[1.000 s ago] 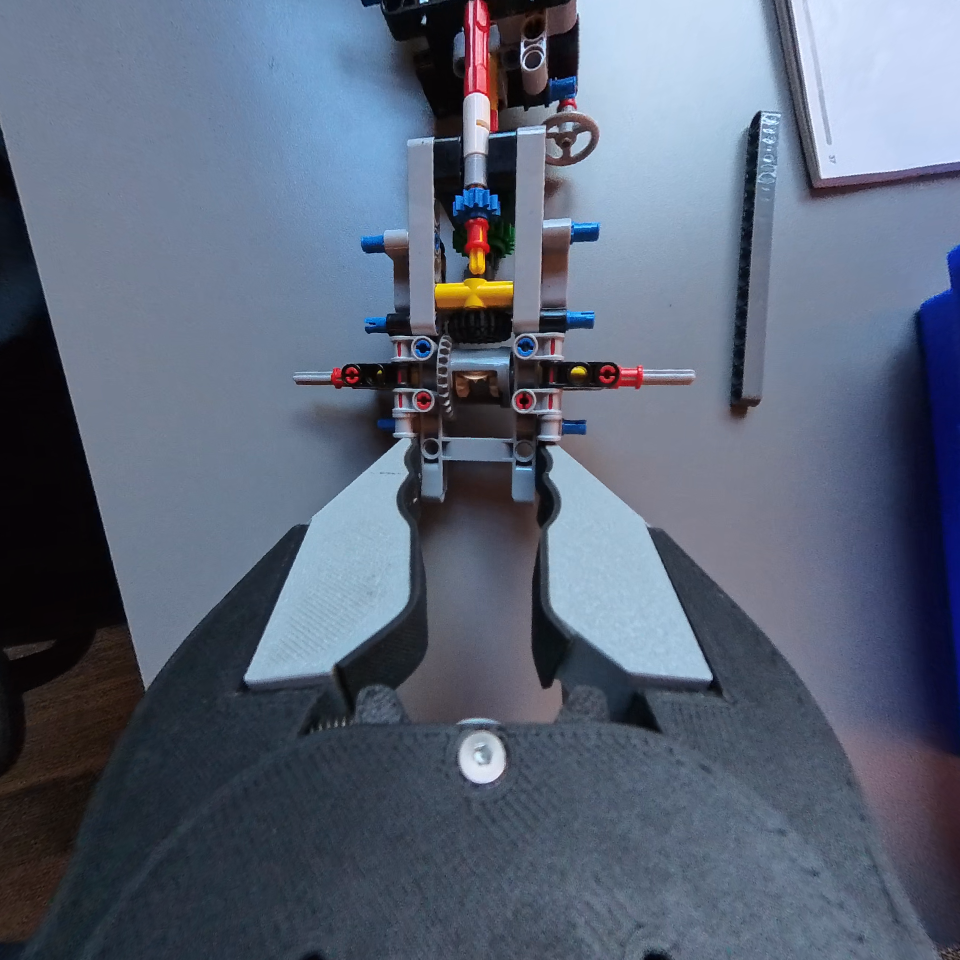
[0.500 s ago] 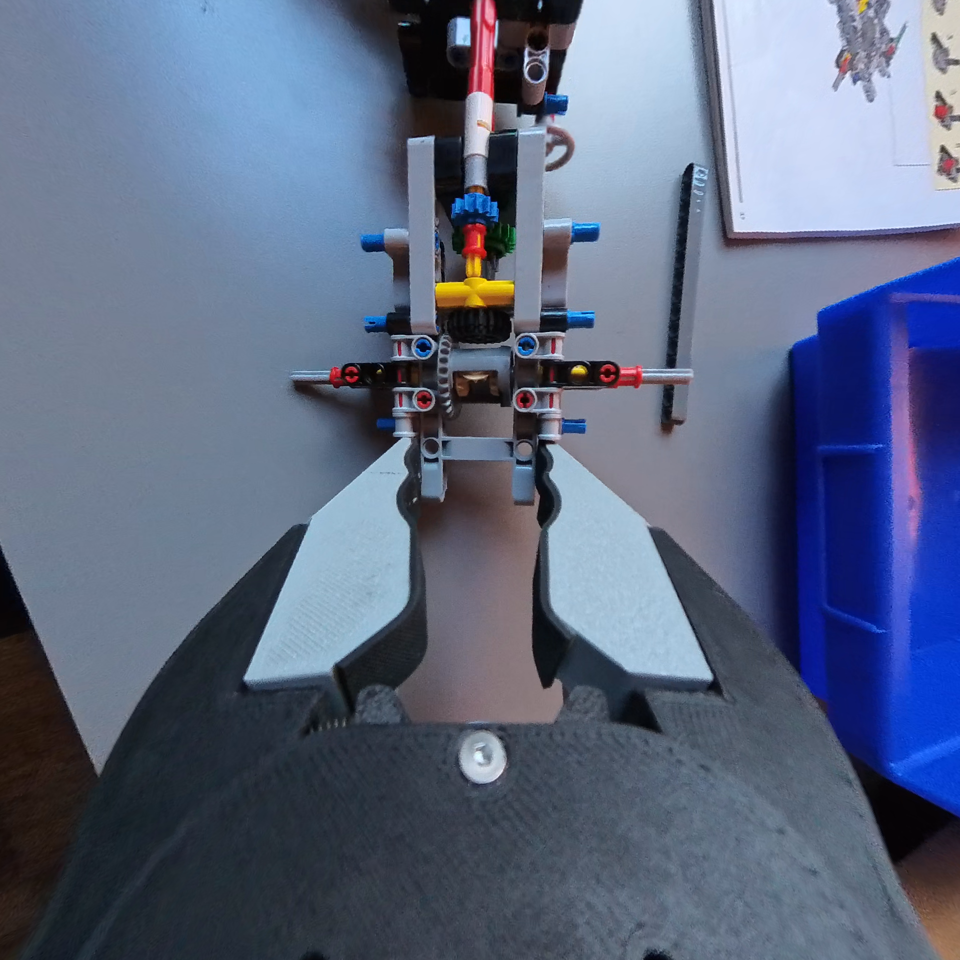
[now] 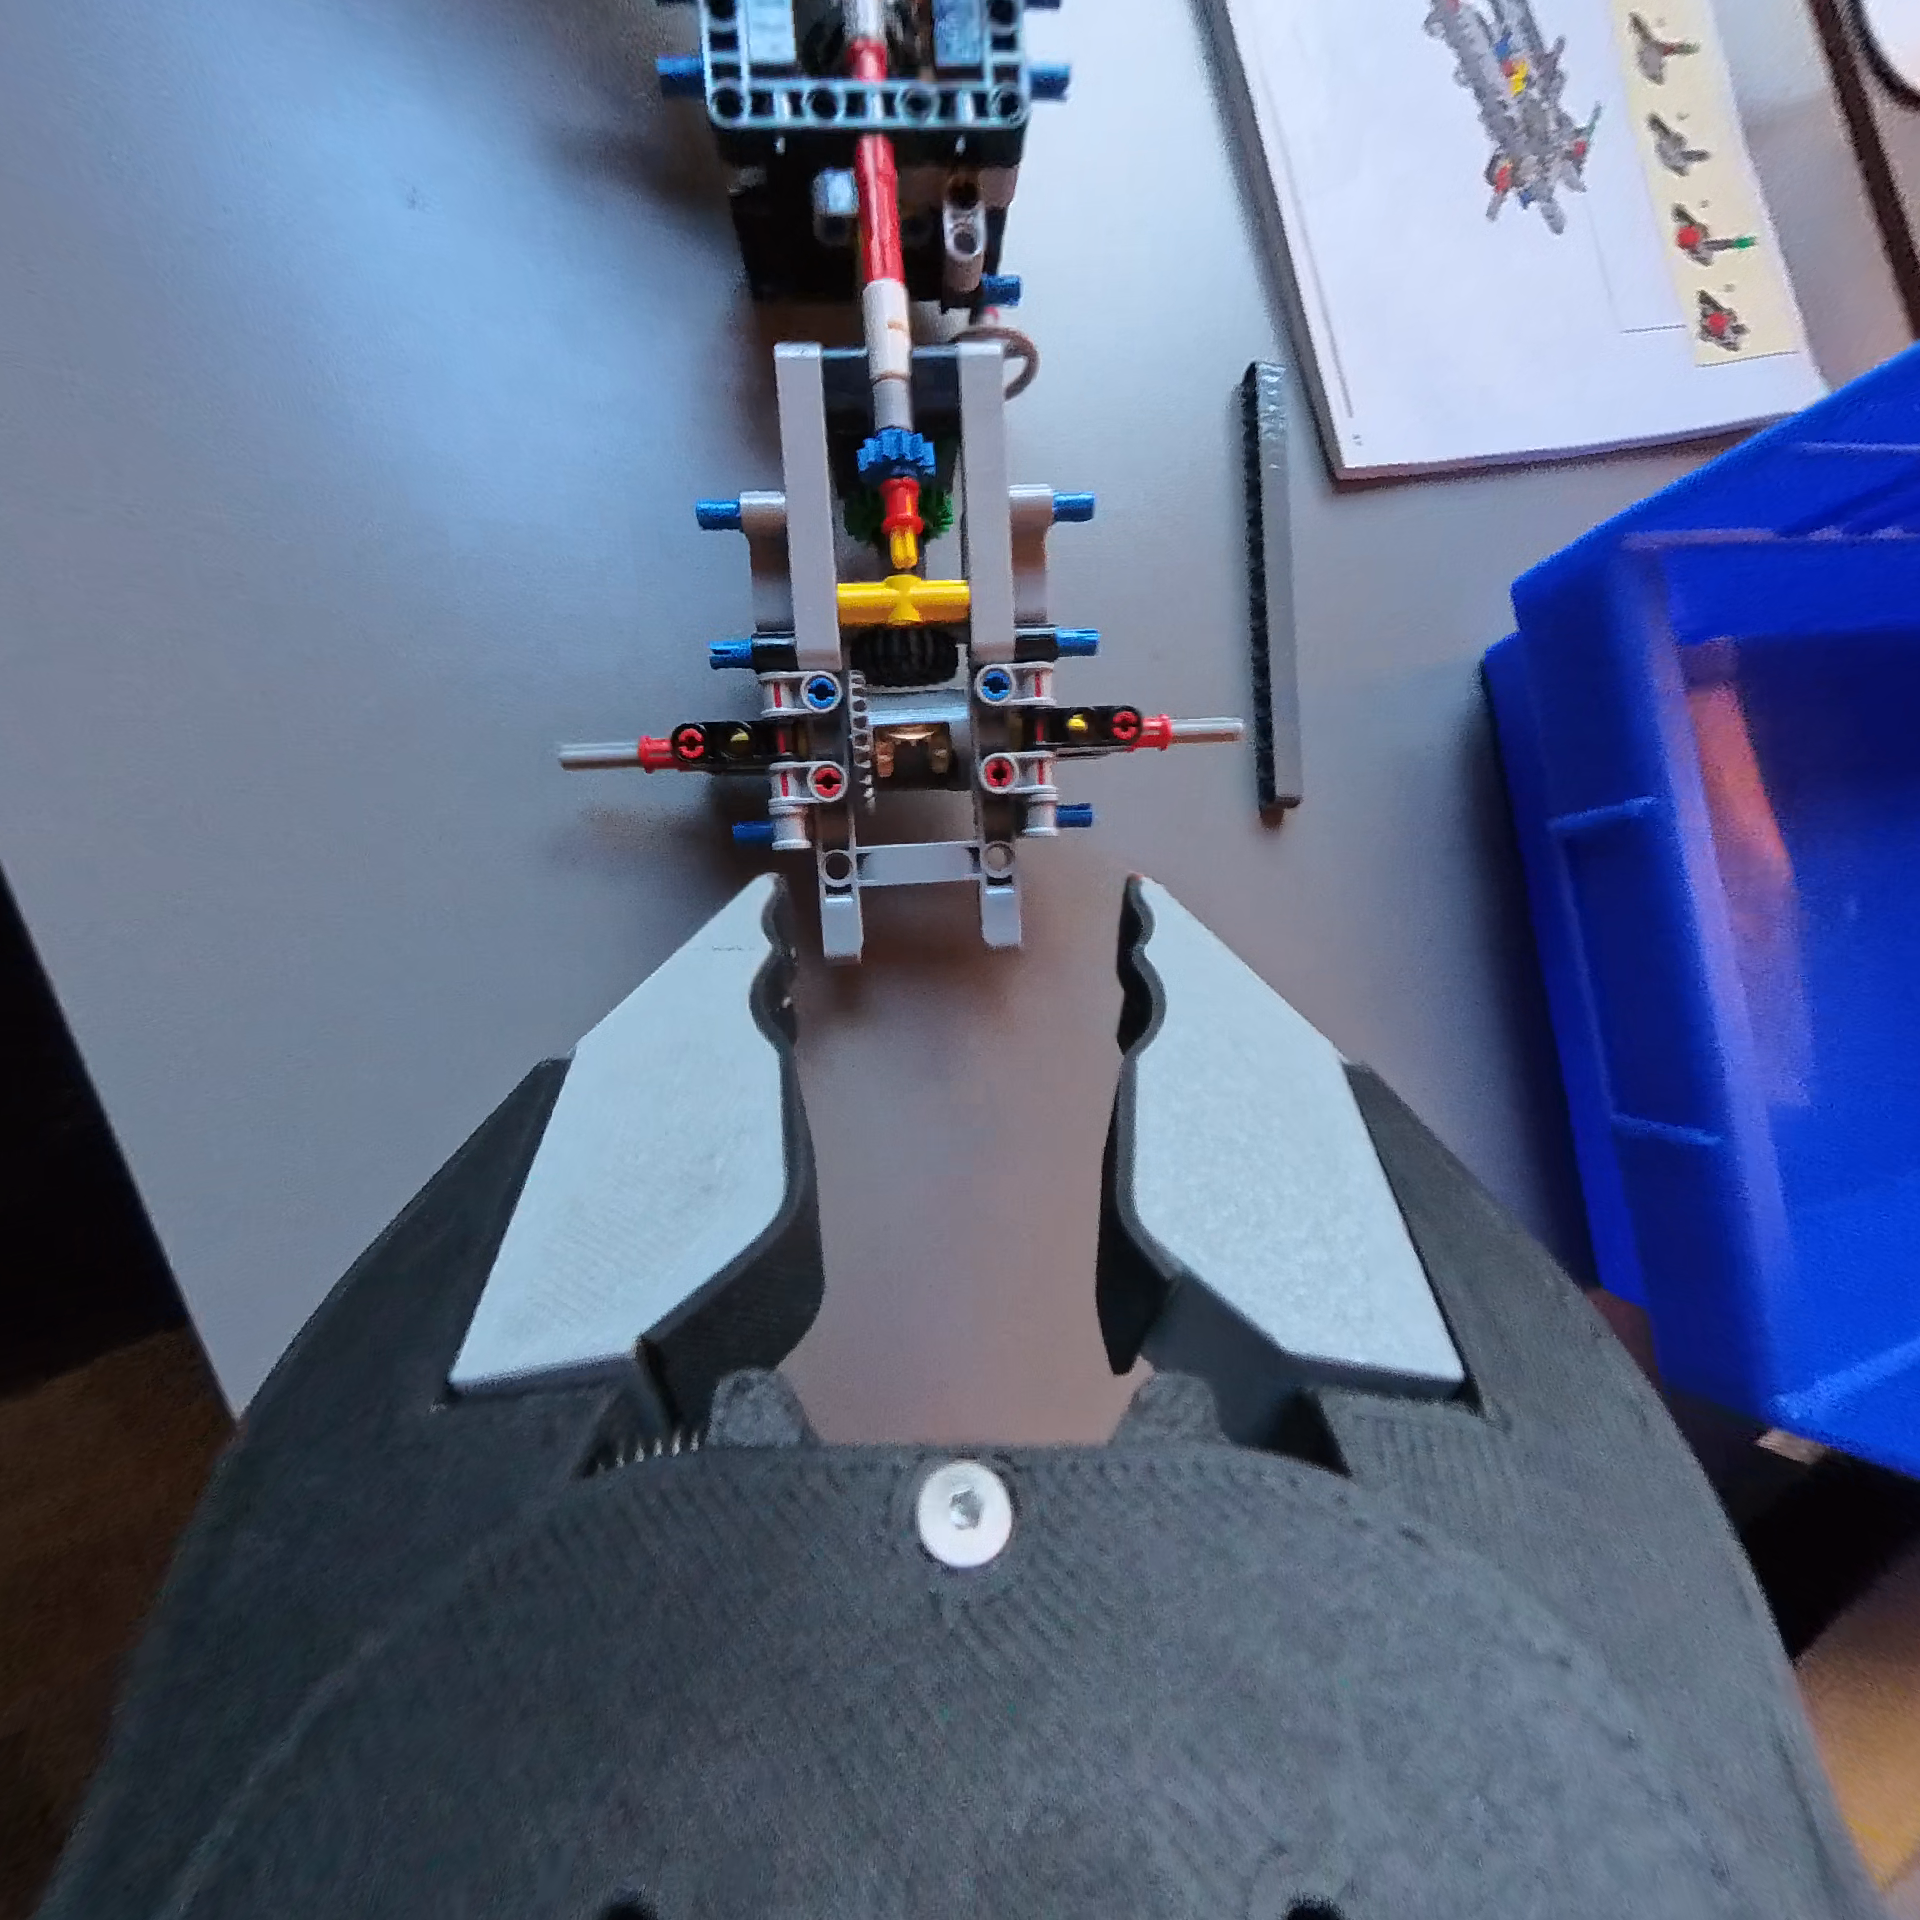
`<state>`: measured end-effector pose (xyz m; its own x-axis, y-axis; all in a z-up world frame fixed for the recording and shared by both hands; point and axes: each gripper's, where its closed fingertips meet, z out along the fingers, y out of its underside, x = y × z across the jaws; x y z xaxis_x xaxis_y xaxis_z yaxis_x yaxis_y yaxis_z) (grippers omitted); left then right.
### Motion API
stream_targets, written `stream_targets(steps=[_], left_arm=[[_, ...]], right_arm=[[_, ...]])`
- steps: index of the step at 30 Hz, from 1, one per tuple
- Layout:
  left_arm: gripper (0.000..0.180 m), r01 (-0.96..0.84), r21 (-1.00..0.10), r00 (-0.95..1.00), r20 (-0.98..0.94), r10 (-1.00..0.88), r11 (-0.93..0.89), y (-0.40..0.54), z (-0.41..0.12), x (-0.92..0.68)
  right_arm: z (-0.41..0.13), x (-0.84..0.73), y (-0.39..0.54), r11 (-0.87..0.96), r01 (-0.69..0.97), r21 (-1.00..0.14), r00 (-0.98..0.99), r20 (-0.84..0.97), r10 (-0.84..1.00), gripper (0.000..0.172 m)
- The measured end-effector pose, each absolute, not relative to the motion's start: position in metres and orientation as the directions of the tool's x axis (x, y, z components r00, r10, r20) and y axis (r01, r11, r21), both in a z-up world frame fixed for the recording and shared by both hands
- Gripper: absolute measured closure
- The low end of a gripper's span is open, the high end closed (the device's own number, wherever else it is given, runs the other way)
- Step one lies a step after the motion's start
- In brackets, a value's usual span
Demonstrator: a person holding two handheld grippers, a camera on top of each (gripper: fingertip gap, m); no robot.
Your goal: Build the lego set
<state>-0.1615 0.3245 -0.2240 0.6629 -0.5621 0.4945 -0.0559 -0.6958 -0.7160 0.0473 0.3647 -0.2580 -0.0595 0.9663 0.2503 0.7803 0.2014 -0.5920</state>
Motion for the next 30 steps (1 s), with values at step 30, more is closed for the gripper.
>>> stream_targets(steps=[30], left_arm=[[0.138, -0.075, -0.961, 0.888, 0.058, -0.456, -0.267, 0.319, -0.213, -0.258]], right_arm=[[-0.256, 0.073, 0.433, -0.126, 0.508, -0.852, 0.465, 0.148, 0.873, 0.101]])
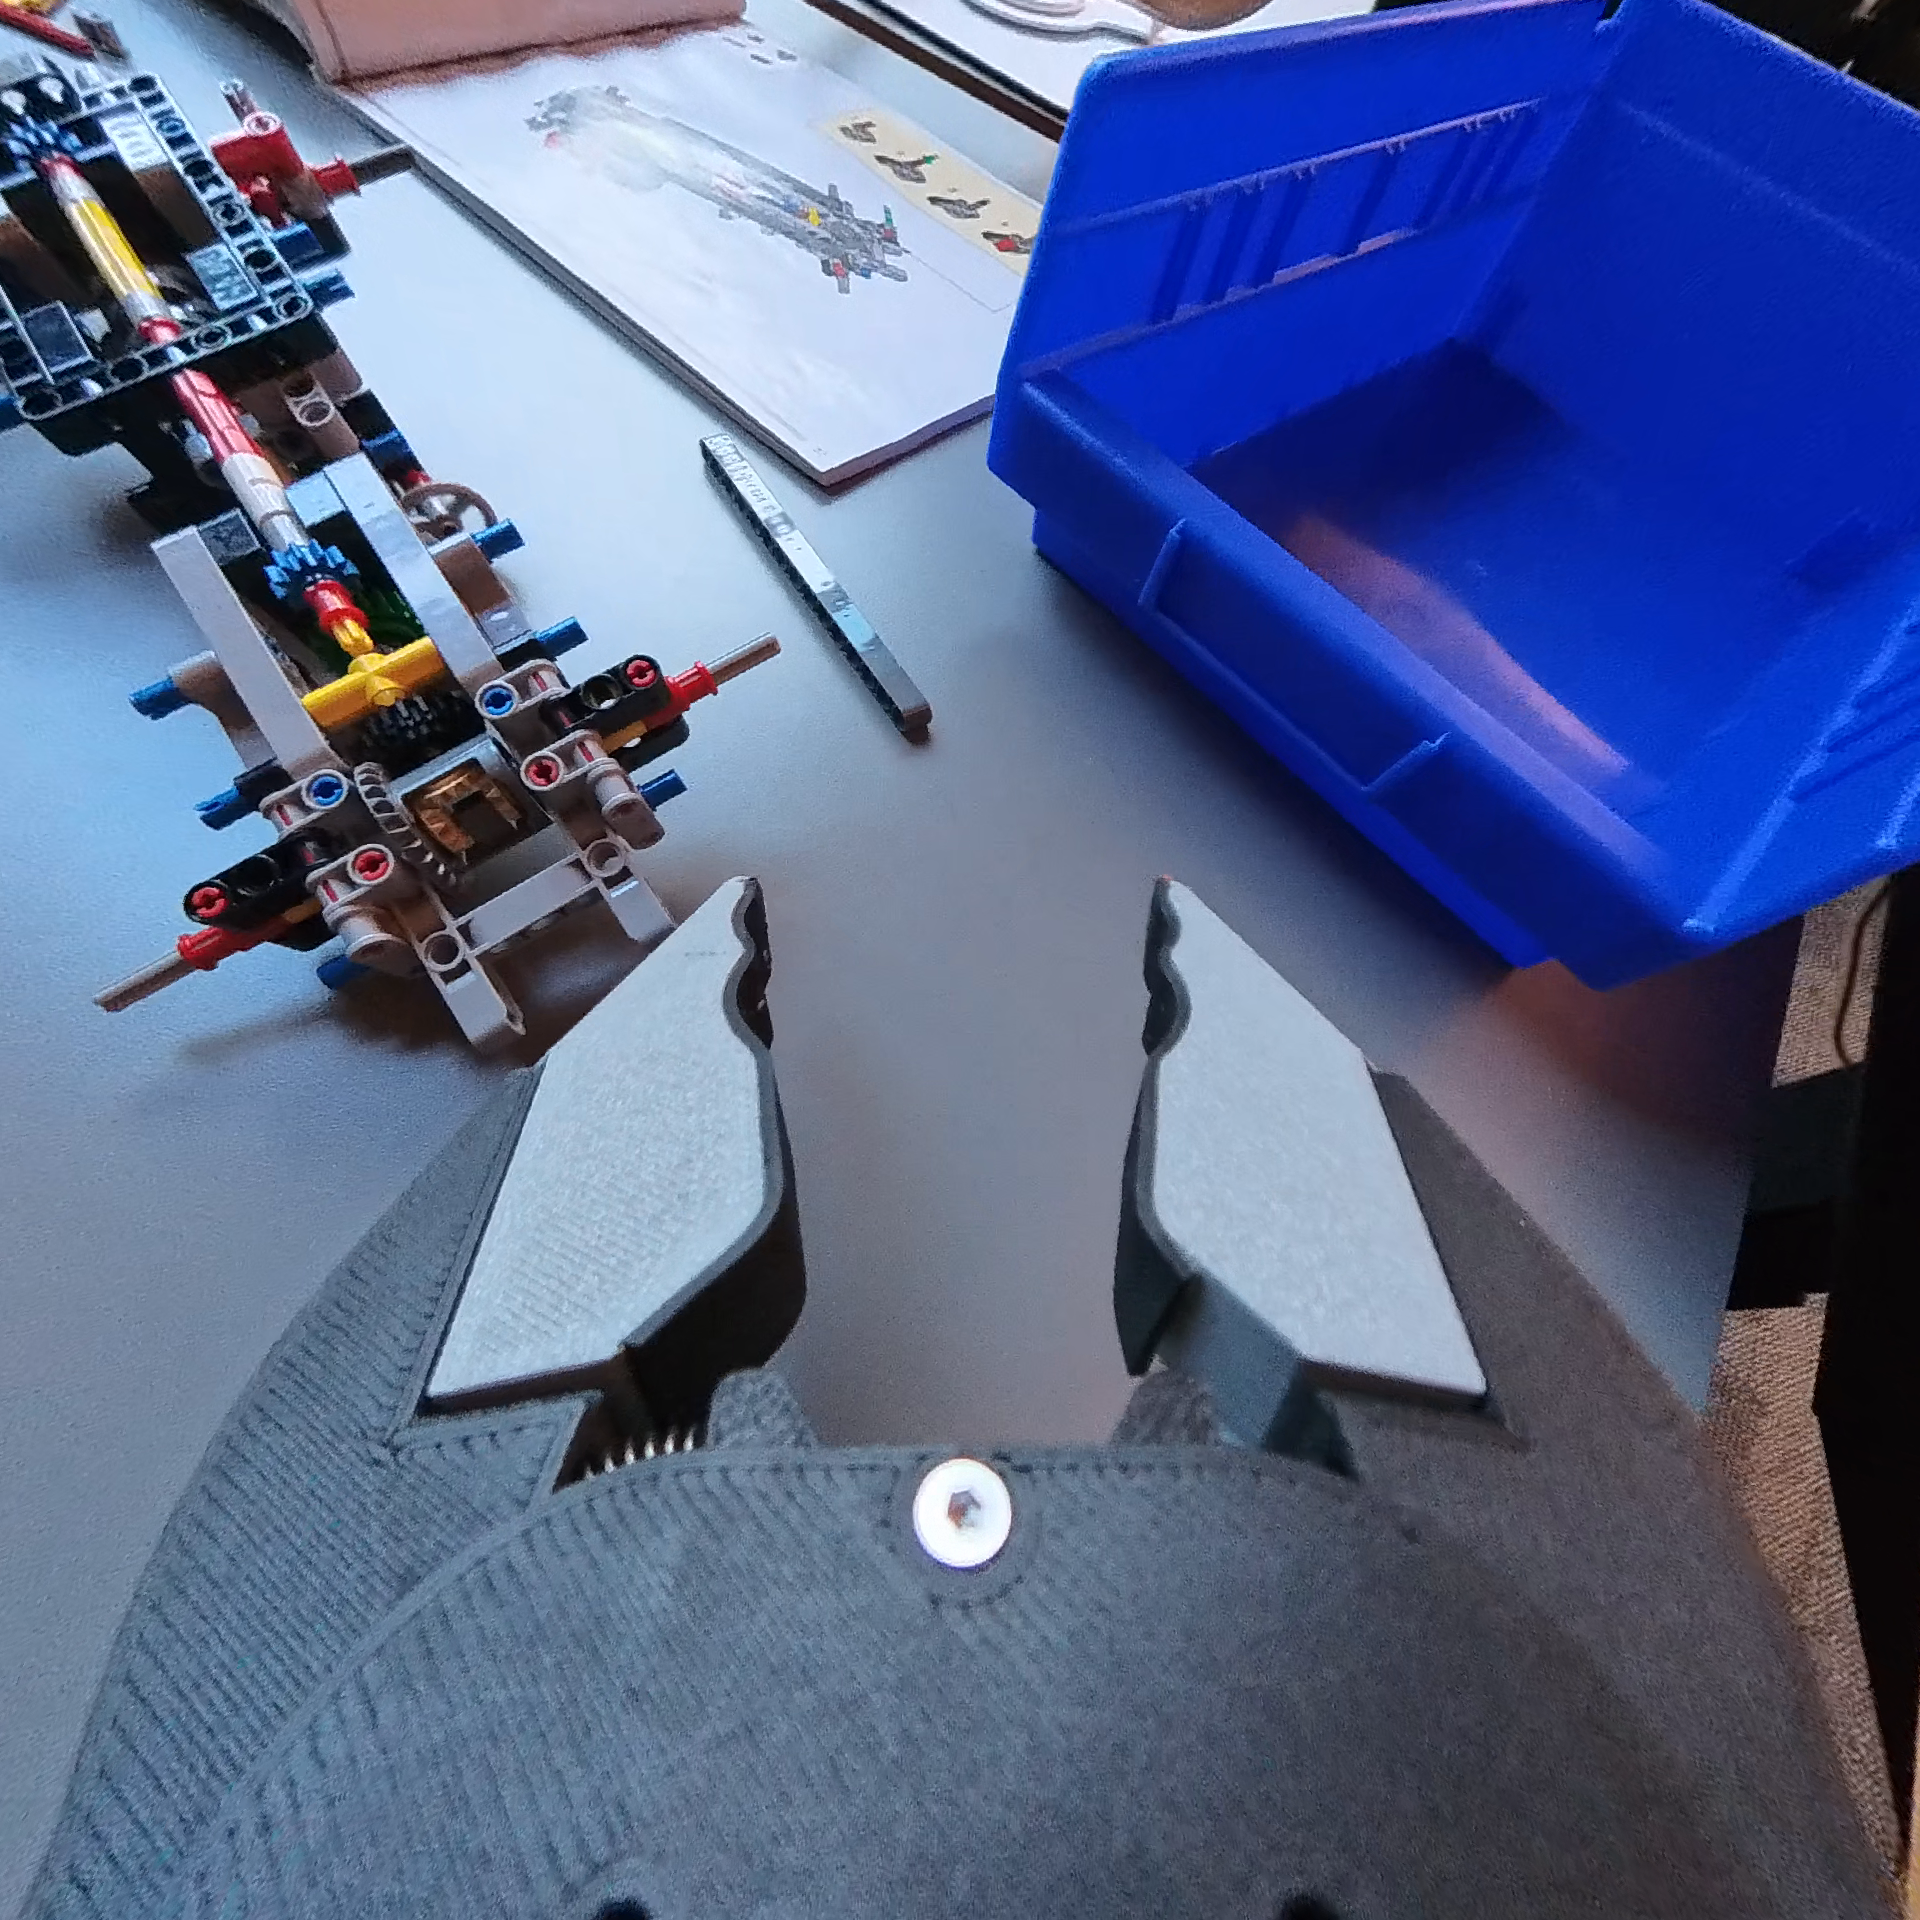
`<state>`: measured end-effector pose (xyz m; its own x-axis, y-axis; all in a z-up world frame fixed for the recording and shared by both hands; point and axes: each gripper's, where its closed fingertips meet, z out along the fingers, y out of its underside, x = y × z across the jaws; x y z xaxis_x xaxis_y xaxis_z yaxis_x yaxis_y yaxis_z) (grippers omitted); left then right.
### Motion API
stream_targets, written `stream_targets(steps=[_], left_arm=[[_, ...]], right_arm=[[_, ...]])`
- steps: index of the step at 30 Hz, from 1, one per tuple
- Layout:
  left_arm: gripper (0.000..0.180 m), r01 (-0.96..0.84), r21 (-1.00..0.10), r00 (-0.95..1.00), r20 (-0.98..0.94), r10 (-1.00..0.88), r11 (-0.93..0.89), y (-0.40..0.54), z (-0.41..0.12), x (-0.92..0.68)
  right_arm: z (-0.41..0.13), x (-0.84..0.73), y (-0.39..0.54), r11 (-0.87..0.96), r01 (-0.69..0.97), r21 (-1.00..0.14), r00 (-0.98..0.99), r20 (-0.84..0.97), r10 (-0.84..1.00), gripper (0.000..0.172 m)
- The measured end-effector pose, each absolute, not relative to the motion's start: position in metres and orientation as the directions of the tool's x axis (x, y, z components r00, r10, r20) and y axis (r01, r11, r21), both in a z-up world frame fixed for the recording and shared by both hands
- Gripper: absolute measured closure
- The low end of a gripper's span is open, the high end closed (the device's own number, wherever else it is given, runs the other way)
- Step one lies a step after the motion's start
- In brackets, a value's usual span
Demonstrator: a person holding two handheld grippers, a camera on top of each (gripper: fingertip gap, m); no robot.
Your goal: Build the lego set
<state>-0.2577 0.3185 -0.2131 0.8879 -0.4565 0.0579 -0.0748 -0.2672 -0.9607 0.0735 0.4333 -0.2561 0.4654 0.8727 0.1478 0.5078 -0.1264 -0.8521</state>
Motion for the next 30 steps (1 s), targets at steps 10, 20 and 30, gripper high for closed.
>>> stream_targets(steps=[10, 20, 30], left_arm=[[0.144, -0.124, -0.947, 0.867, 0.042, -0.497, -0.295, 0.333, -0.22, -0.247], [0.154, -0.325, -0.911, 0.862, -0.175, -0.476, -0.255, 0.332, -0.229, -0.235], [0.143, -0.396, -0.883, 0.849, -0.249, -0.466, -0.25, 0.332, -0.234, -0.231]], right_arm=[[-0.264, 0.07, 0.432, -0.131, 0.55, -0.825, 0.44, 0.152, 0.885, 0.104], [-0.271, 0.06, 0.436, -0.032, 0.639, -0.768, 0.401, 0.297, 0.866, 0.109], [-0.271, 0.056, 0.444, -0.025, 0.647, -0.762, 0.416, 0.326, 0.849, 0.102]])
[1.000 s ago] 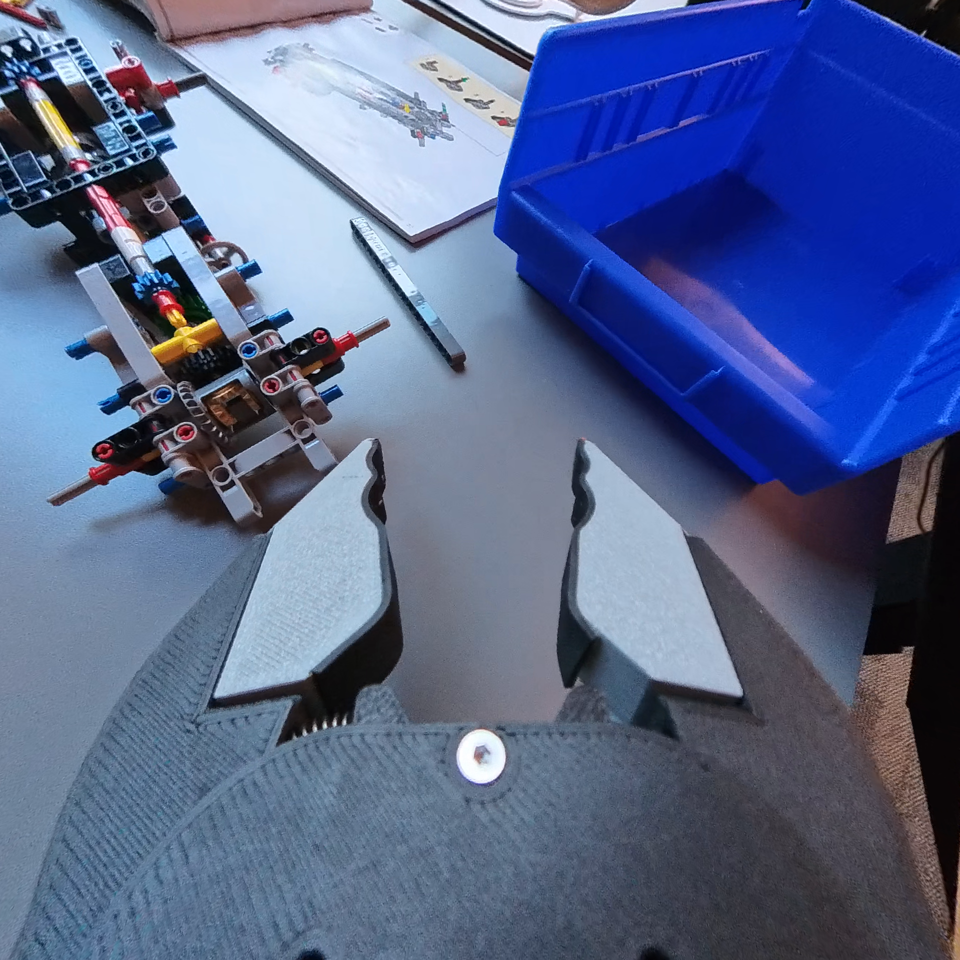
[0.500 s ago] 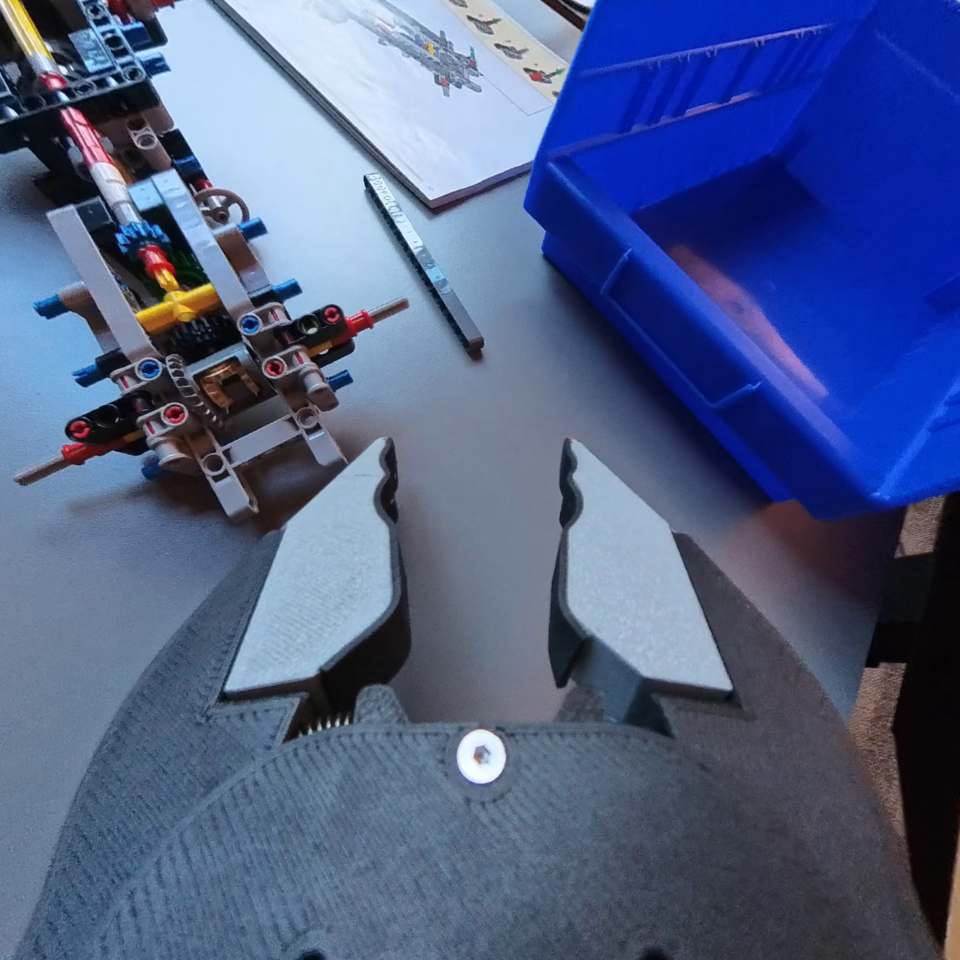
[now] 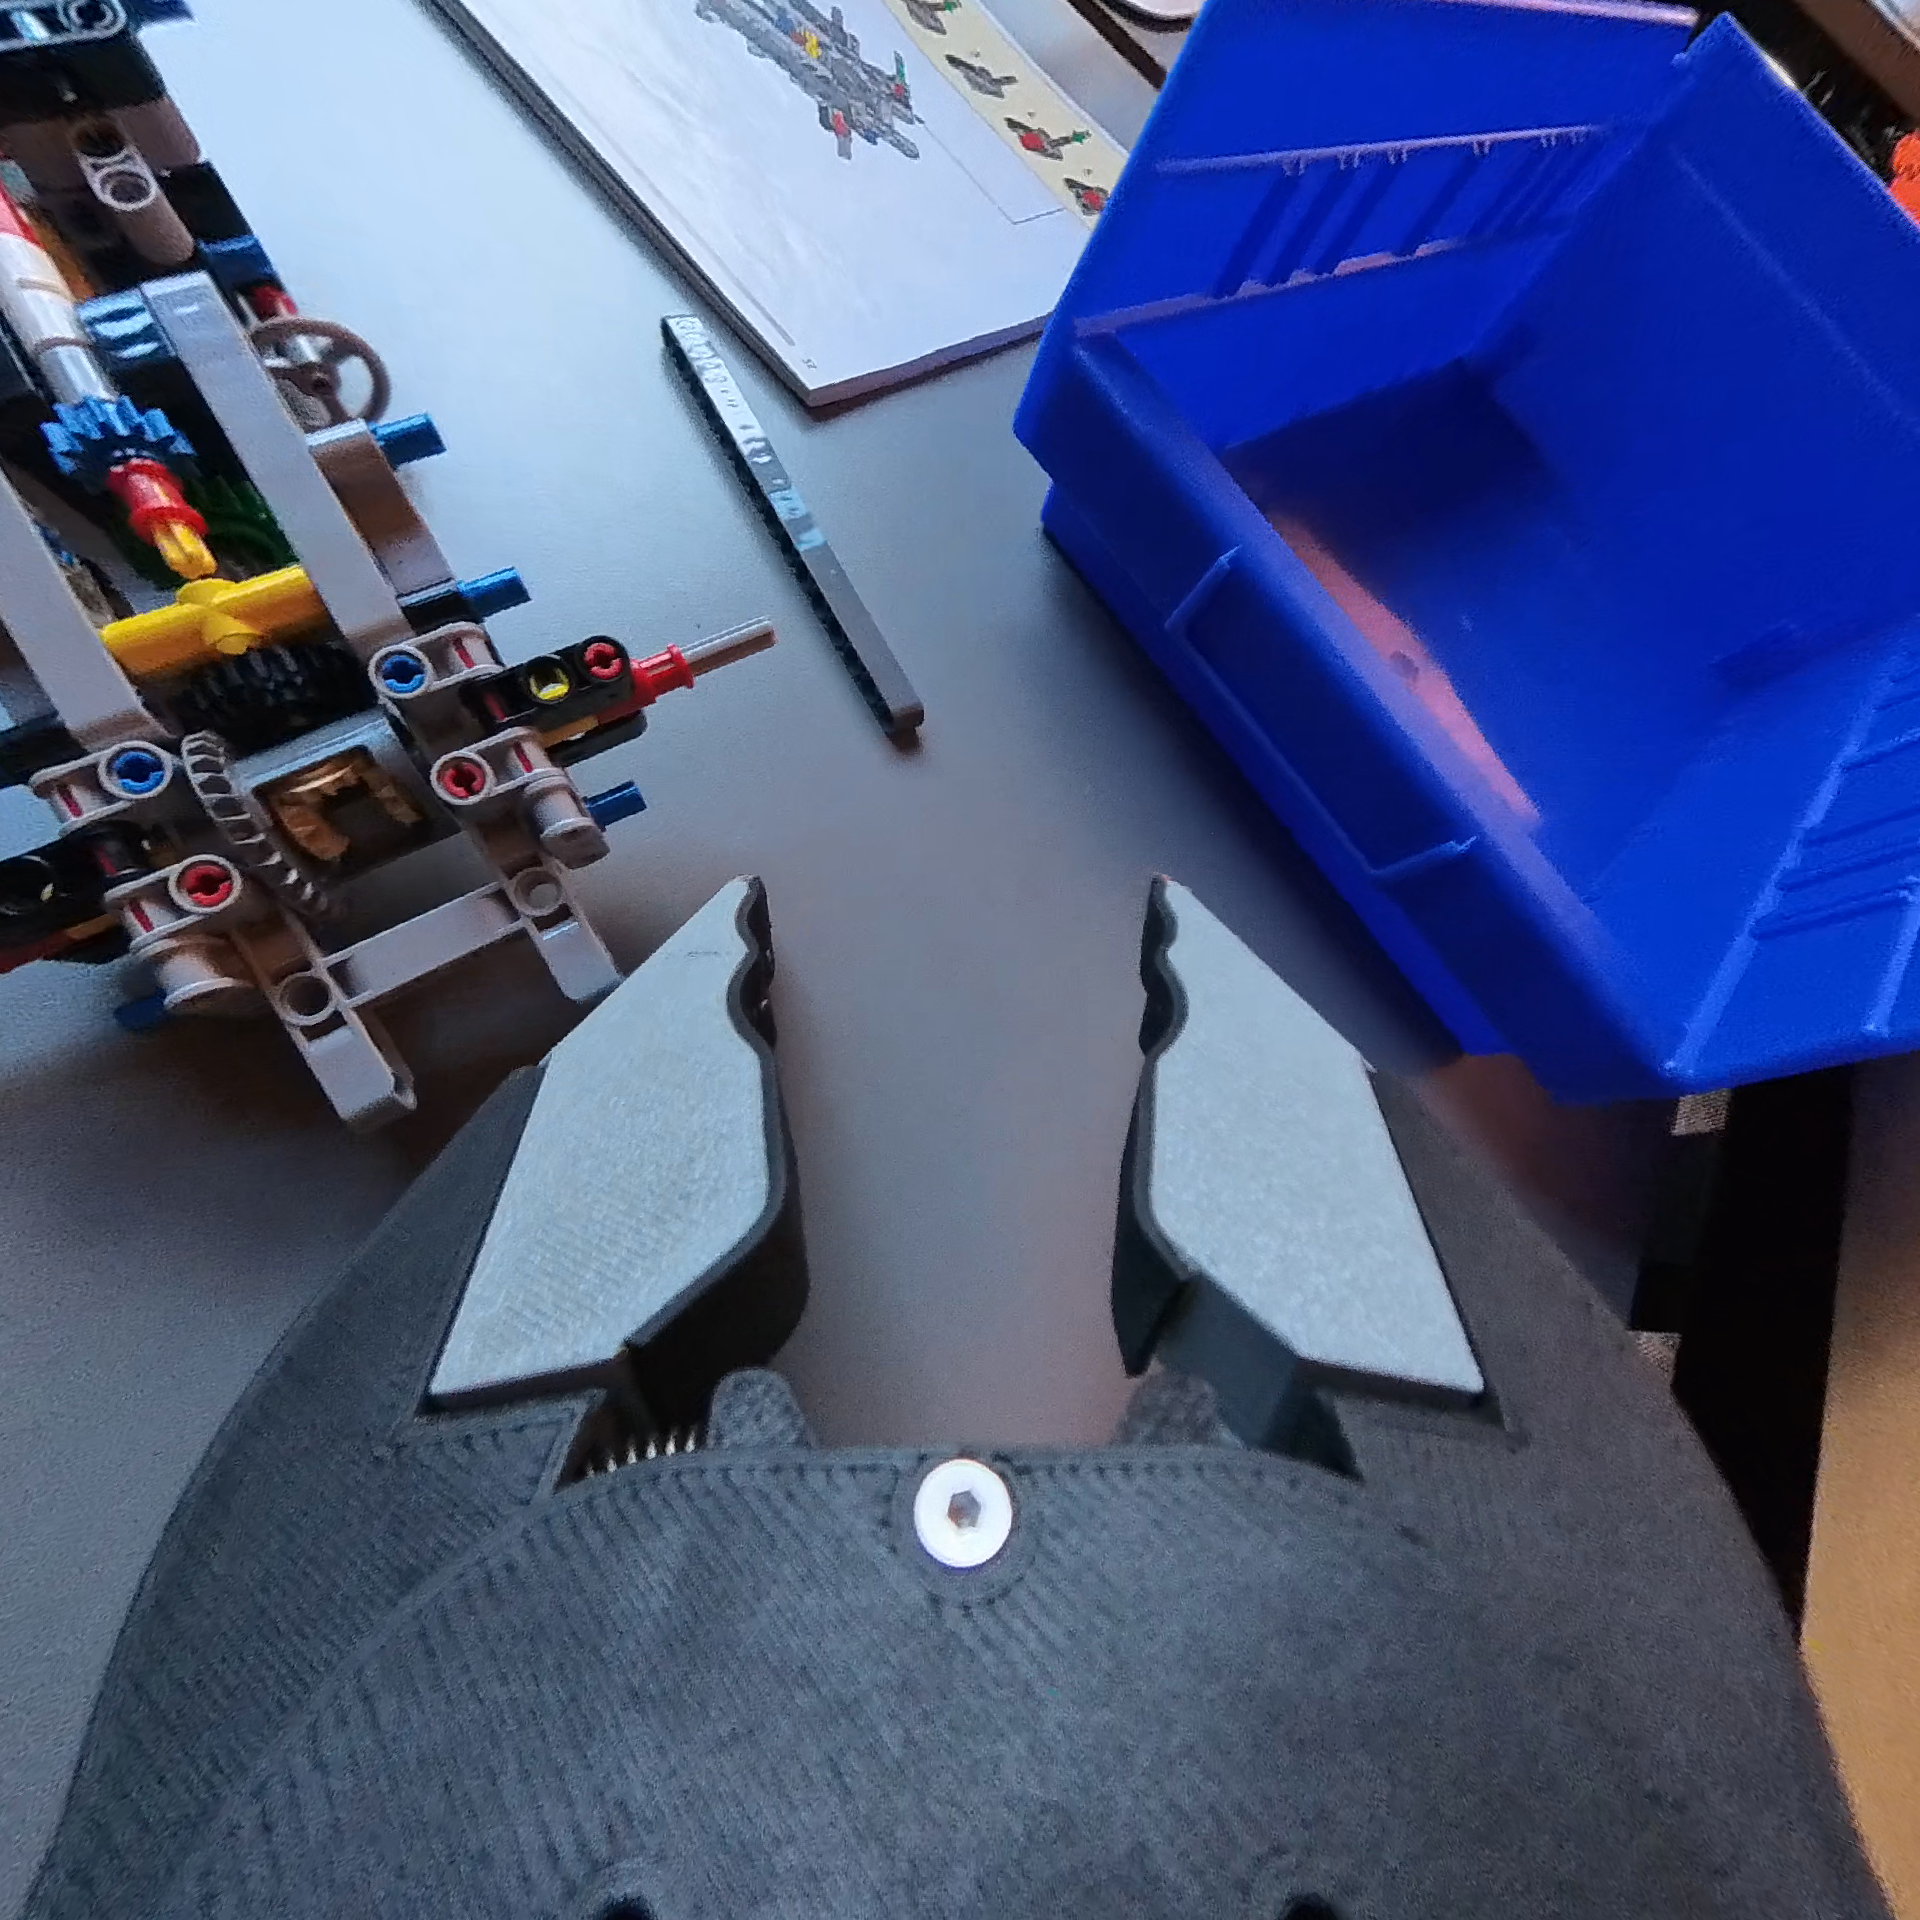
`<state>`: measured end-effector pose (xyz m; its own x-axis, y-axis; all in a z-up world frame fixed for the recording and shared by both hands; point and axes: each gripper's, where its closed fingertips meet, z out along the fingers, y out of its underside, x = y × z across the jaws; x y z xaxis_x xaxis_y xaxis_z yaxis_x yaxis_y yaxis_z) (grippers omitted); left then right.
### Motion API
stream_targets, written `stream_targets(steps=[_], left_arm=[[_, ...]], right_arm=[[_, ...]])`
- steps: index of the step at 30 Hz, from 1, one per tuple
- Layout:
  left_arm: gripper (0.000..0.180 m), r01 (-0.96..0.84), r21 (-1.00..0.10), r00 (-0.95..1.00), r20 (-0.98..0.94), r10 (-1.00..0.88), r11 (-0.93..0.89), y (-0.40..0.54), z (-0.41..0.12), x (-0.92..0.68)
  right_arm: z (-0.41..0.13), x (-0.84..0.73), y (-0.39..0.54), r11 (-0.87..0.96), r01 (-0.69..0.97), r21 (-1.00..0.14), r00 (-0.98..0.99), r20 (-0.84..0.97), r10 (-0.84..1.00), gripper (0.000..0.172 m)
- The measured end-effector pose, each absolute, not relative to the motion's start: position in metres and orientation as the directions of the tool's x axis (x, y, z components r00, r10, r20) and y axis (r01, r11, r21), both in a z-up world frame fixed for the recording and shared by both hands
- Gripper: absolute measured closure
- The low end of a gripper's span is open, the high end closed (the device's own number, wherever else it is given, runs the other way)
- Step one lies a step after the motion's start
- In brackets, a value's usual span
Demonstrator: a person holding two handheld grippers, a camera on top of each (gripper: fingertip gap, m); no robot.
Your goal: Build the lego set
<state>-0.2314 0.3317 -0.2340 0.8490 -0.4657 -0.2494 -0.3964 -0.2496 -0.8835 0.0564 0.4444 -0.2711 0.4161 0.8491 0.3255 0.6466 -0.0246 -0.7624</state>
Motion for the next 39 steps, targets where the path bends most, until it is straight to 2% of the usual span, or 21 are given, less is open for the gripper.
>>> stream_targets(steps=[6, 10, 15, 19, 20, 22, 24, 27, 32, 36, 39], left_arm=[[0.145, -0.334, -0.901, 0.878, -0.191, -0.438, -0.278, 0.329, -0.232, -0.24], [0.146, -0.329, -0.9, 0.886, -0.189, -0.423, -0.286, 0.328, -0.232, -0.243], [0.146, -0.306, -0.901, 0.885, -0.15, -0.442, -0.306, 0.328, -0.234, -0.242], [0.144, -0.277, -0.887, 0.884, -0.084, -0.46, -0.369, 0.331, -0.242, -0.243], [0.144, -0.267, -0.885, 0.882, -0.065, -0.466, -0.381, 0.331, -0.243, -0.242], [0.144, -0.232, -0.885, 0.881, -0.016, -0.474, -0.402, 0.332, -0.243, -0.243], [0.144, -0.191, -0.885, 0.883, 0.033, -0.468, -0.424, 0.333, -0.243, -0.246], [0.144, -0.18, -0.876, 0.89, 0.048, -0.453, -0.447, 0.339, -0.245, -0.252], [0.144, -0.278, -0.843, 0.872, -0.02, -0.49, -0.461, 0.362, -0.245, -0.244], [0.145, -0.363, -0.851, 0.823, -0.102, -0.559, -0.379, 0.393, -0.216, -0.217], [0.145, -0.435, -0.848, 0.747, -0.153, -0.647, -0.303, 0.412, -0.19, -0.183]], right_arm=[[-0.271, 0.058, 0.446, -0.032, 0.645, -0.763, 0.428, 0.327, 0.843, 0.103], [-0.268, 0.058, 0.449, -0.024, 0.642, -0.766, 0.44, 0.343, 0.83, 0.112], [-0.254, 0.034, 0.446, 0.0, 0.597, -0.802, 0.378, 0.281, 0.882, 0.13], [-0.249, 0.004, 0.448, 0.091, 0.67, -0.736, 0.209, 0.306, 0.929, 0.166], [-0.254, -0.003, 0.446, 0.1, 0.701, -0.706, 0.146, 0.279, 0.949, 0.164], [-0.266, -0.011, 0.45, 0.115, 0.766, -0.633, 0.053, 0.24, 0.969, 0.147], [-0.277, -0.015, 0.457, 0.143, 0.802, -0.58, -0.011, 0.226, 0.974, 0.142], [-0.288, -0.016, 0.459, 0.16, 0.818, -0.553, -0.072, 0.176, 0.982, 0.147], [-0.291, -0.017, 0.448, 0.134, 0.784, -0.607, -0.131, 0.051, 0.99, 0.166], [-0.286, -0.016, 0.456, 0.167, 0.785, -0.597, -0.108, 0.134, 0.985, 0.166], [-0.262, -0.024, 0.454, 0.176, 0.718, -0.674, -0.084, 0.167, 0.982, 0.167]])
